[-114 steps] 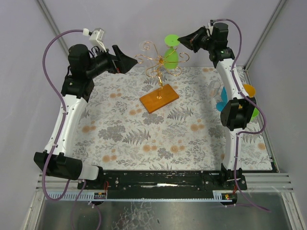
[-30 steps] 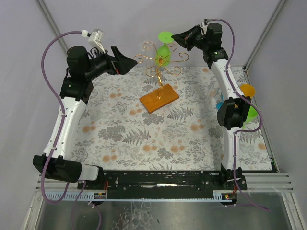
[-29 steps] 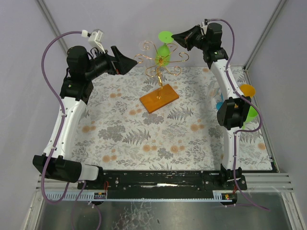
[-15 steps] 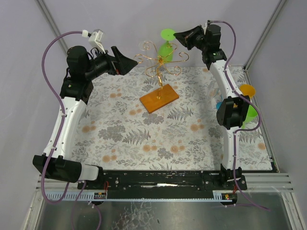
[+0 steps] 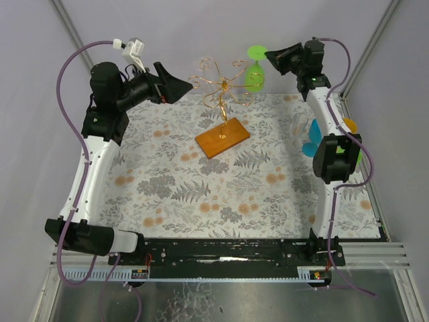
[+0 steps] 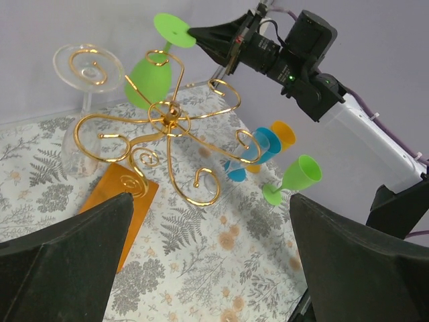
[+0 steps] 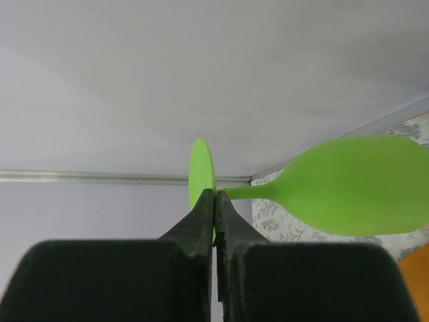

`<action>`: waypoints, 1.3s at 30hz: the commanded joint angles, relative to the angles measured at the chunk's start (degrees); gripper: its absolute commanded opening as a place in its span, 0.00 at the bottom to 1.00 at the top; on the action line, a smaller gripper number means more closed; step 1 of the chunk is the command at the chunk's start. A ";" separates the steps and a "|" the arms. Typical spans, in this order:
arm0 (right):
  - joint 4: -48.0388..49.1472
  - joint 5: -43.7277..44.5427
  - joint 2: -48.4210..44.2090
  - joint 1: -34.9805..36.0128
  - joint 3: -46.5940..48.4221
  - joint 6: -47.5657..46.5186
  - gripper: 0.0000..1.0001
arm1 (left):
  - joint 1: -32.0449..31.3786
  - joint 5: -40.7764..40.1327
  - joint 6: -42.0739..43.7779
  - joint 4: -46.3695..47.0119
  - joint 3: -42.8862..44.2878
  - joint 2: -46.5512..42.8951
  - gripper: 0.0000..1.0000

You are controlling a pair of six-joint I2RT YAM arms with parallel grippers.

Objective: Take the wine glass off the wine glass rack

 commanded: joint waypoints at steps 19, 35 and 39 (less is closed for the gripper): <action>-3.62 -15.02 -40.26 -11.33 -23.48 -13.96 0.00 | -0.68 9.55 -15.11 8.90 10.38 5.30 1.00; -11.80 -15.13 -60.30 -11.33 -40.43 -21.41 0.00 | -18.31 13.35 -20.72 13.11 17.25 16.41 1.00; -10.44 -16.85 -62.12 -11.34 -41.59 -21.49 0.00 | -20.79 13.18 -20.82 13.46 18.85 18.90 1.00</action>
